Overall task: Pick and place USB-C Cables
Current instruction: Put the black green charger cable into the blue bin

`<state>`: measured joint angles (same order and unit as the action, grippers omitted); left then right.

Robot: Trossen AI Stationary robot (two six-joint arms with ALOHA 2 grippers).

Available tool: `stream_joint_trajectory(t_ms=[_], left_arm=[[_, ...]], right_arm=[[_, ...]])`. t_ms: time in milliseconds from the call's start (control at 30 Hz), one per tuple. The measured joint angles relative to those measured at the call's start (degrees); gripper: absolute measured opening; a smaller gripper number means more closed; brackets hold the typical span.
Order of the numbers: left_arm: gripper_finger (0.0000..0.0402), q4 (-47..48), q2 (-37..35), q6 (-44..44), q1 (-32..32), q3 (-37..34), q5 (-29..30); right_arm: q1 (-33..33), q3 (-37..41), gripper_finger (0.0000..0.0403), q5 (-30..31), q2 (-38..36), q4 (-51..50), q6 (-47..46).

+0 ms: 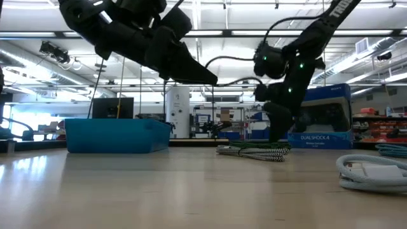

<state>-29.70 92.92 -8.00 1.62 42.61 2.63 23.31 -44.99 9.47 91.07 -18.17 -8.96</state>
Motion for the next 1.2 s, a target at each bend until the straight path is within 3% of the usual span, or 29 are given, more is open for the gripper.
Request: stream_joint_trajectory(t_ms=[333,433,567,800,1200], left_arm=[[0.0132,1.6,0.0,1.4,0.9,0.0,2.8],[0.0132,1.5,0.0,2.3,0.9,0.0,3.0],[0.0132,1.5,0.0,4.4,0.9,0.0,3.4],[0.0132,2.2,0.0,6.1,0.9,0.0,4.2],[0.0132,5.9,0.0,7.6,0.9,0.0,4.2]], right_arm=[[-0.4,-0.1,0.0129,1.5,3.3,0.8,2.5],[-0.4,-0.1,0.0099,1.7,3.2,0.8,4.5],[-0.2,0.0,0.0024,3.3,2.9,1.7,6.9],[-0.5,-2.1,0.0020,4.5,2.8,5.8,10.4],[-3.0,-20.6,0.0020,-9.4,2.6,9.6,15.9]])
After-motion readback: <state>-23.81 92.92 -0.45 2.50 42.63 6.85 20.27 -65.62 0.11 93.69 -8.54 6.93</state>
